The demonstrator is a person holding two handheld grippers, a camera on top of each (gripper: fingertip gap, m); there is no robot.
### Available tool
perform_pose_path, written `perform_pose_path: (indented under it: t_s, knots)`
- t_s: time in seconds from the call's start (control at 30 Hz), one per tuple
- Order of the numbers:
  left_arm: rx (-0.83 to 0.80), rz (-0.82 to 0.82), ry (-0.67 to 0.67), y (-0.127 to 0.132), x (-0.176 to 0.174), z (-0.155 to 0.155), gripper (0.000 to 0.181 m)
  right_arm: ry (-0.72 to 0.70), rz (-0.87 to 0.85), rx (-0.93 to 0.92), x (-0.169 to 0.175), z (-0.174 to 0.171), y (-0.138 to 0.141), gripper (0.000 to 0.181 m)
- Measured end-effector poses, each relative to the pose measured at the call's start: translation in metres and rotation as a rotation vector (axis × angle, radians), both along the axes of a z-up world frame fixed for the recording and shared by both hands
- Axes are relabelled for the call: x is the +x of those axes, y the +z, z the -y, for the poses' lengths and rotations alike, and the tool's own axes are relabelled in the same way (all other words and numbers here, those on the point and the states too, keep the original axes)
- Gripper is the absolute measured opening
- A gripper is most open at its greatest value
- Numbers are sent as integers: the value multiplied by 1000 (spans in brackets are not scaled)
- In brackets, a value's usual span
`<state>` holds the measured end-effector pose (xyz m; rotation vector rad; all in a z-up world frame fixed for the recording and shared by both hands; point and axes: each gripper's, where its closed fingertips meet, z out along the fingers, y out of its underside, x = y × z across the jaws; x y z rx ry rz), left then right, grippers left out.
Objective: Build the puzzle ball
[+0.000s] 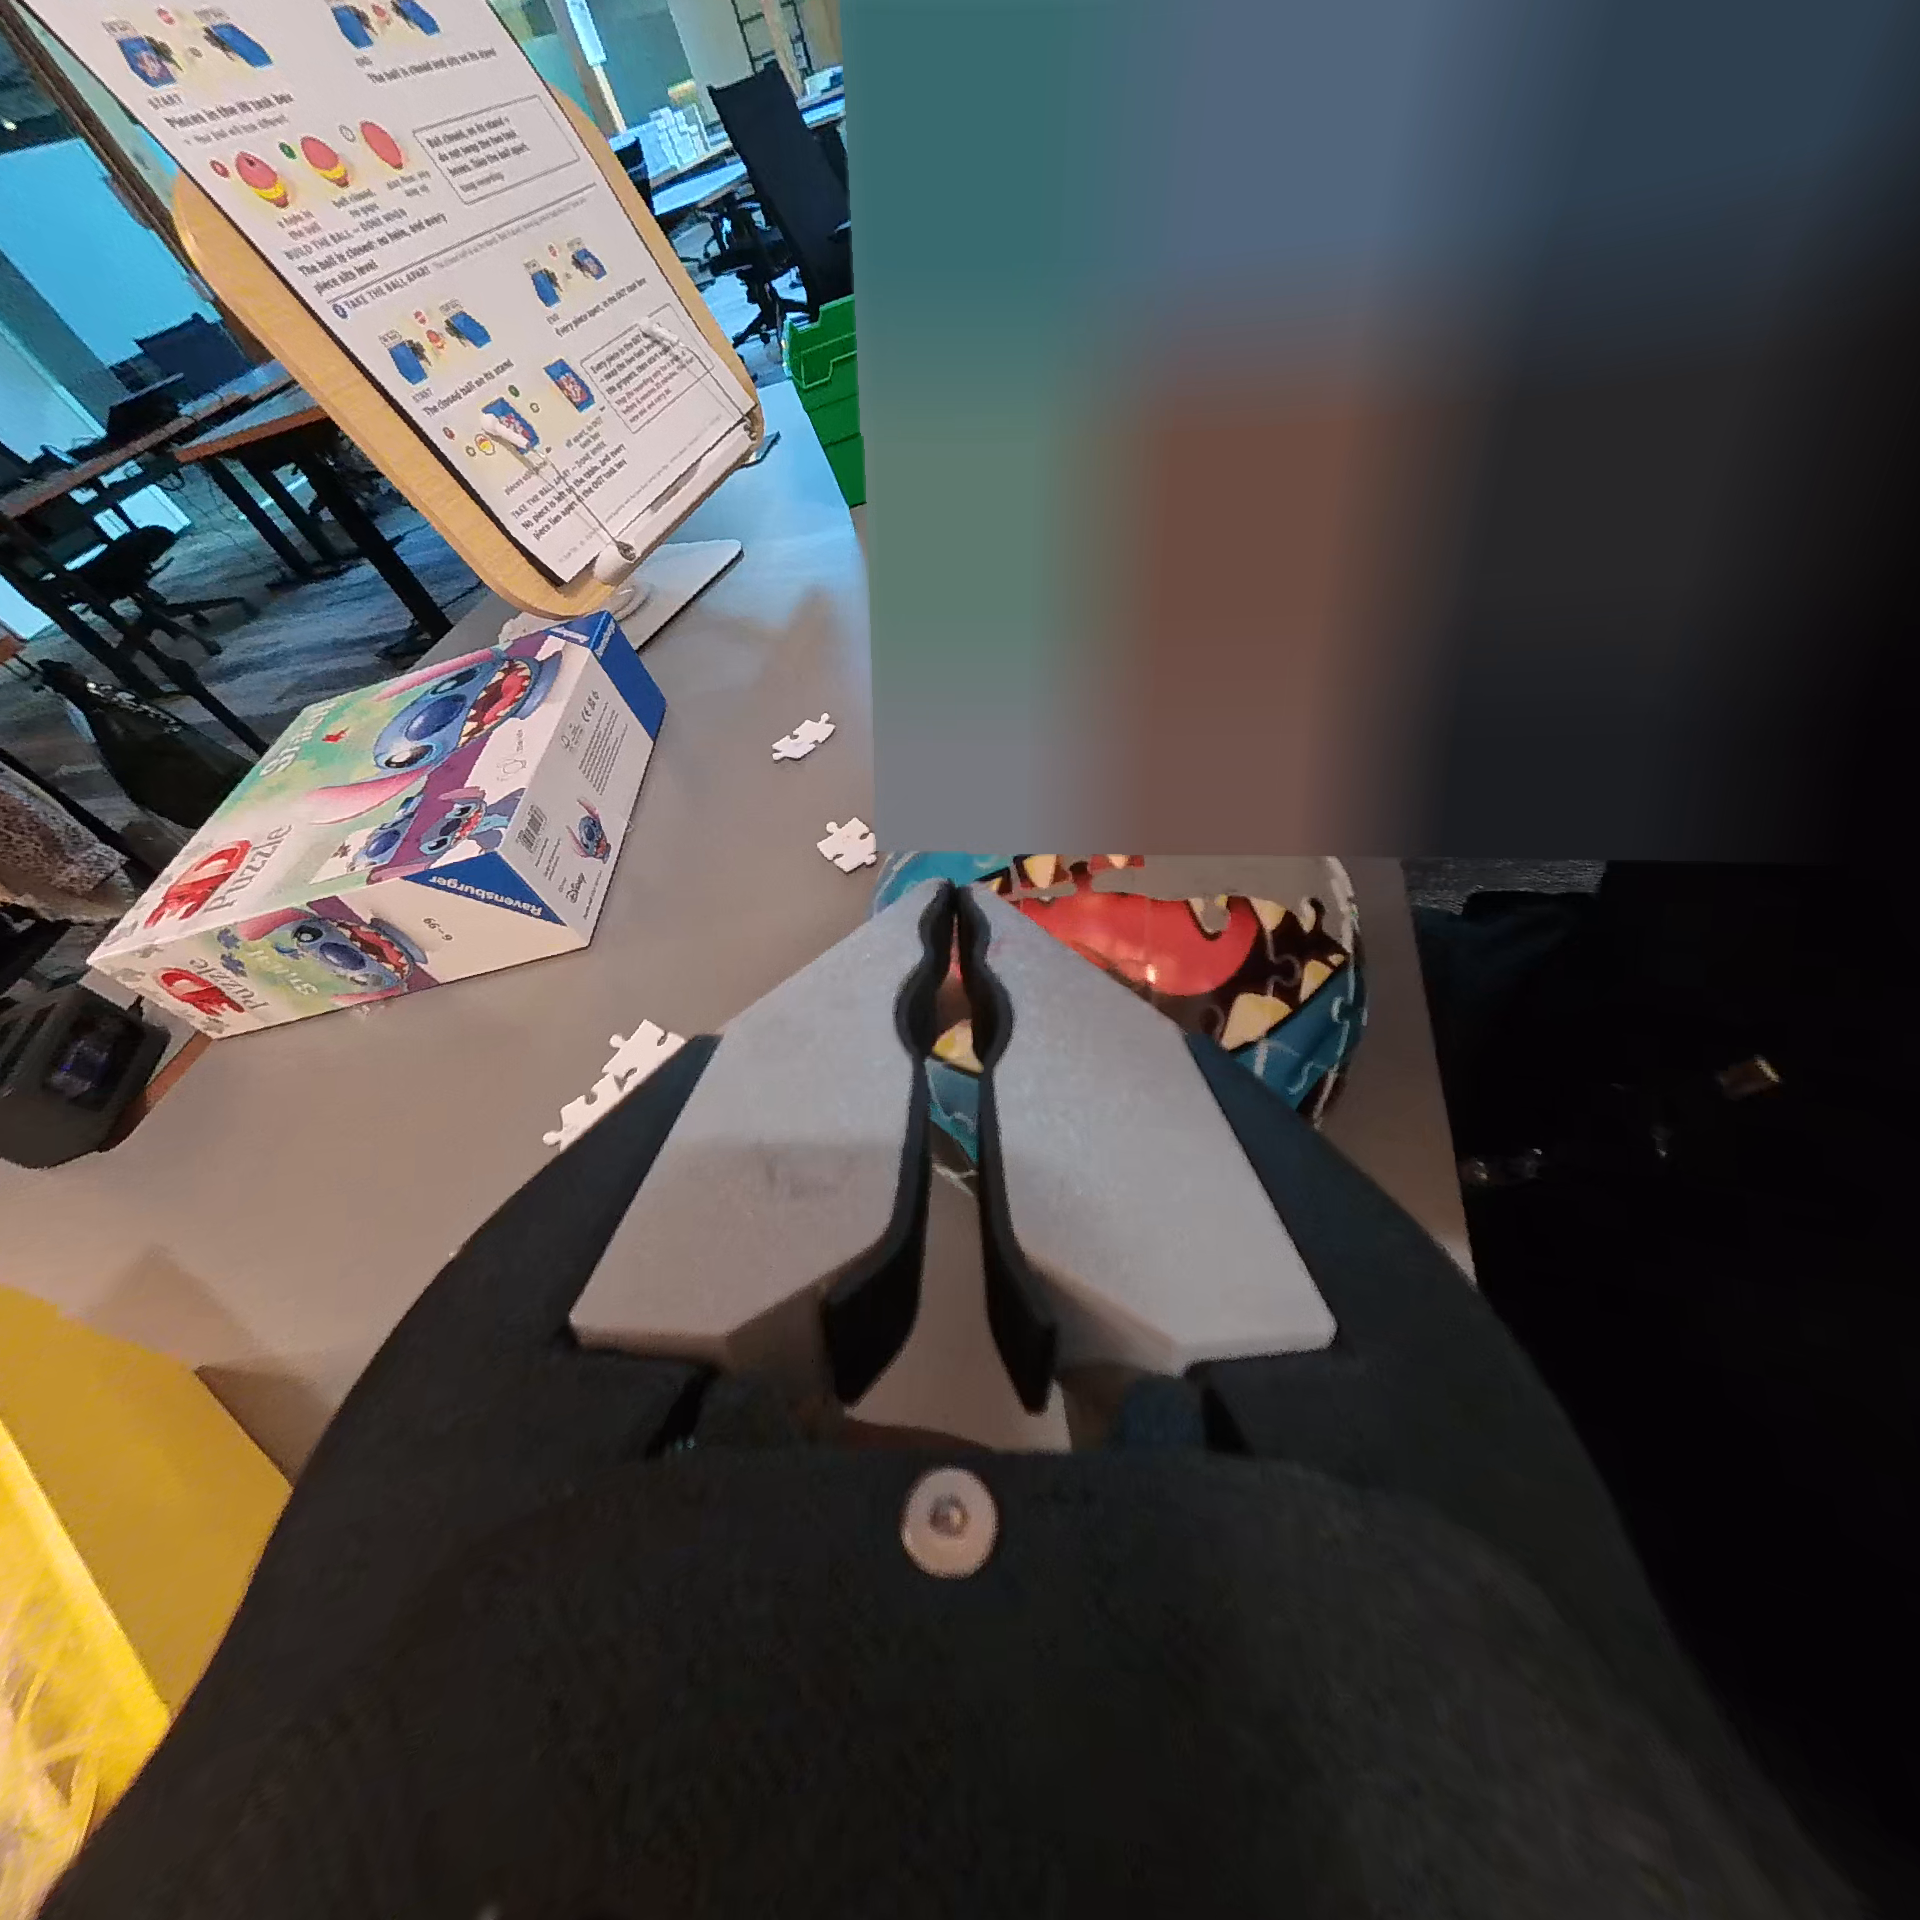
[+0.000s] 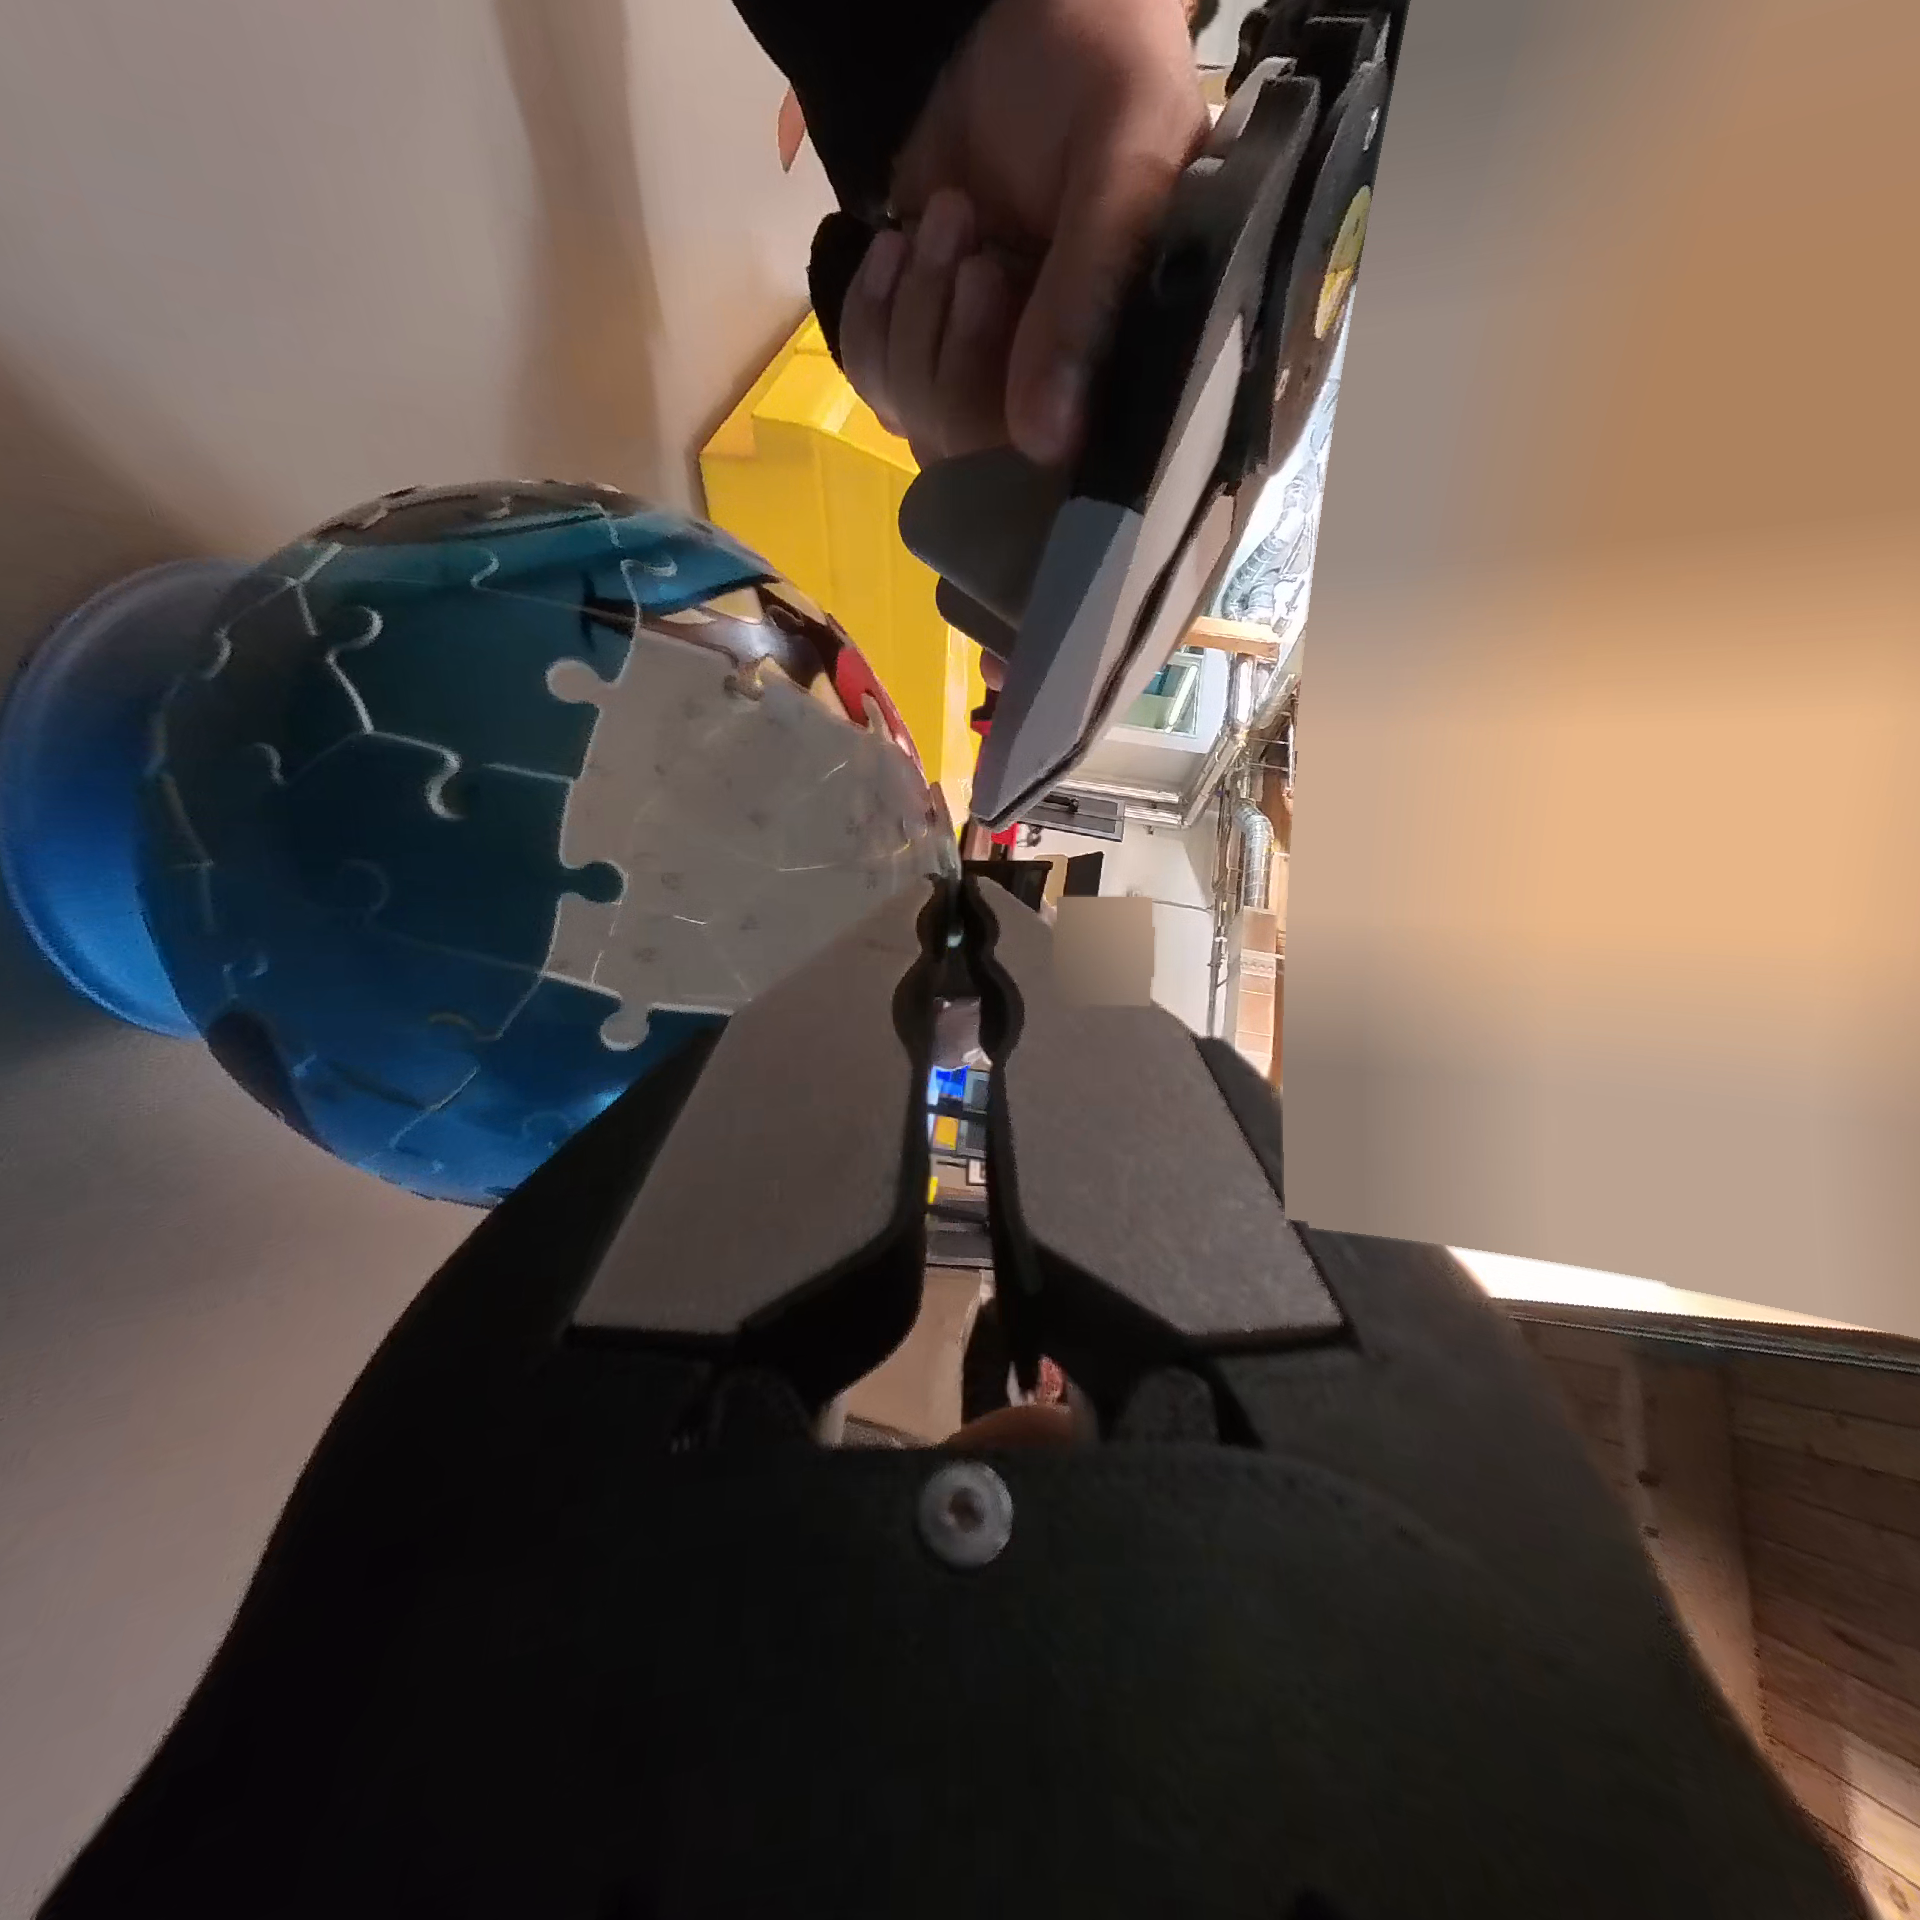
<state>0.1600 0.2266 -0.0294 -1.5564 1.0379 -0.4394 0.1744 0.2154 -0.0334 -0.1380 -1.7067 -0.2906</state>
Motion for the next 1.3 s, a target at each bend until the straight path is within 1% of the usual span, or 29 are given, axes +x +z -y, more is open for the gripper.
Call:
perform_pose_path:
  t_s: [0.33,0.57,0.83,1.3]
  knots:
    - [-15,-1,-11,-5,5,-2,0,-16,-7,77,-2,2,-1,0]
    - [2,23,-36,0,10,1,0,0,-15,102,-2,3,-1,0]
    - [-4,1,-55,-2,17,0,0,19,-17,87,-2,3,-2,0]
    - [7,-11,-37,-2,15,-2,0,46,-21,96,-2,4,-1,0]
